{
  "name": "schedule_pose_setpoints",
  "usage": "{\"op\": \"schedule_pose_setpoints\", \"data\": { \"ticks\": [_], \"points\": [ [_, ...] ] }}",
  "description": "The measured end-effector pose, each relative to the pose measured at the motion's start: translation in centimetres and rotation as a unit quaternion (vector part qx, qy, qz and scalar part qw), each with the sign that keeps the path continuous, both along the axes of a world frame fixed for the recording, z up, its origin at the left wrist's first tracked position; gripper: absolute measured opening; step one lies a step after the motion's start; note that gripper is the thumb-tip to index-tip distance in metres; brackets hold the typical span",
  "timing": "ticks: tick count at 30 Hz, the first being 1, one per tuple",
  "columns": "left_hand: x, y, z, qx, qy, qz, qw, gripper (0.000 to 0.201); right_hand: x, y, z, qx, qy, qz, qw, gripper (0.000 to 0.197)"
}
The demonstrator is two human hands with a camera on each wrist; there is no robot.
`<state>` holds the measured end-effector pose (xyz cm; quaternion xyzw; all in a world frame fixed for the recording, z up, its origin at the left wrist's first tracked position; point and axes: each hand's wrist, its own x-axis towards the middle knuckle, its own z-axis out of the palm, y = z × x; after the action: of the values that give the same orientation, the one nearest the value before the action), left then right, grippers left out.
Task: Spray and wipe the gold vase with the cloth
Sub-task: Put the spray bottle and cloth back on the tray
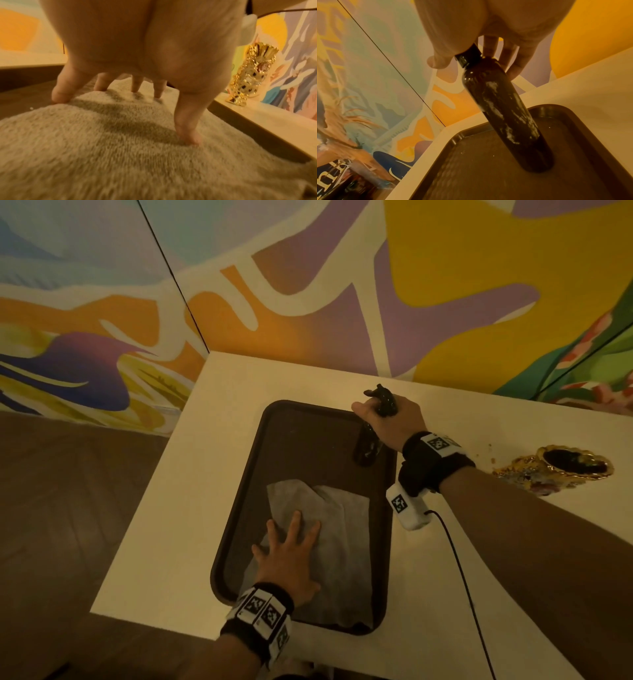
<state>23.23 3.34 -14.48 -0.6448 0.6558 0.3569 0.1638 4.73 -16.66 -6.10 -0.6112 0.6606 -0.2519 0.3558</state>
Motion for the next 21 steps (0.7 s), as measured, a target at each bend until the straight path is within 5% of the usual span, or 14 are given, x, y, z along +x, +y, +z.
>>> {"op": "schedule_pose_setpoints", "data": {
  "ticks": [3, 8, 10, 12, 14, 17, 21],
  "points": [
    [1.0, -1.0, 1.4, -0.068, 0.047, 0.082, 0.993, 0.089, -0.6, 0.2, -0.4, 0.005, 0.034, 0.019, 0.999, 0.043],
    [3.9, -6.6, 1.6, -0.107, 0.101, 0.31, 0.939, 0.055, -3.7, 1.7, -0.3, 0.044, 0.074, 0.017, 0.996, 0.079],
    [4.1, -8.6, 1.7, -0.068, 0.083, 0.328, 0.939, 0.056, -4.8, 4.2, -1.5, 0.08, 0.09, -0.032, 0.992, 0.054],
    [3.8, -9.7, 1.6, -0.062, 0.069, 0.315, 0.945, 0.048, -4.0, 7.3, -3.9, 0.175, 0.131, 0.006, 0.976, 0.025],
    [3.3, -10.1, 1.5, -0.063, 0.054, 0.276, 0.957, 0.033, -1.9, 9.6, -6.5, 0.224, 0.224, 0.122, 0.941, 0.022],
    [3.4, -10.2, 0.9, -0.087, 0.06, 0.235, 0.966, 0.018, 0.7, 9.9, -8.2, 0.15, 0.29, 0.2, 0.924, 0.024],
    [5.1, -11.3, 0.9, -0.209, 0.096, 0.241, 0.943, 0.021, 0.1, 9.0, -8.3, 0.146, 0.246, 0.12, 0.951, 0.005]
  ]
}}
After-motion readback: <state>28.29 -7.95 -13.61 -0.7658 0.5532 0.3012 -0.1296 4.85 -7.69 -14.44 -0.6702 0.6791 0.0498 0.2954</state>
